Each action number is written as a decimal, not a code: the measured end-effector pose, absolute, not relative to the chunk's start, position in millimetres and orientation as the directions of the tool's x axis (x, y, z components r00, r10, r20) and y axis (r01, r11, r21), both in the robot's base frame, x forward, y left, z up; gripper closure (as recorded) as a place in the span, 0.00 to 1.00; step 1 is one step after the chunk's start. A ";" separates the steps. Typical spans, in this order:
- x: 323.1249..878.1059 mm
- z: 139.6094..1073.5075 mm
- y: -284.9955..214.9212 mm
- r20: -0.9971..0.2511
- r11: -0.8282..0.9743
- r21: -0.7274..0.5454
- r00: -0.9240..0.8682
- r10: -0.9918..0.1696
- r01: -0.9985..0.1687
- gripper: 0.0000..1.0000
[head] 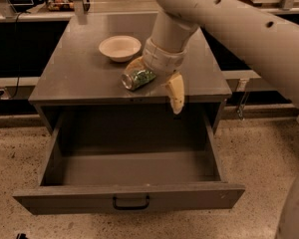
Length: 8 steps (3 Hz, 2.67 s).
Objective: Place green can into top drawer
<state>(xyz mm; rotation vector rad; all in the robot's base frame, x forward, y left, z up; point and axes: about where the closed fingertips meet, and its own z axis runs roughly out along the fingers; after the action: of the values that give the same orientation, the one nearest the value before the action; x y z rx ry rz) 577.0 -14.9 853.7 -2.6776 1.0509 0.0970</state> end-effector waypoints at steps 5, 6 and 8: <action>651.9 853.8 3.9 -0.105 -0.676 -0.277 0.721 -0.685 -0.683 0.00; 677.2 841.4 -4.5 -0.119 -0.660 -0.248 0.699 -0.705 -0.709 0.00; 700.1 824.2 4.9 -0.124 -0.668 -0.175 0.689 -0.714 -0.723 0.39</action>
Offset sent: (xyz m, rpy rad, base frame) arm 0.0522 0.0657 0.0202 -0.0587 -0.1441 0.0139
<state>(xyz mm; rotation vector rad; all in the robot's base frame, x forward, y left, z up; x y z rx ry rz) 700.1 4.9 824.2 -2.6898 1.1593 0.0659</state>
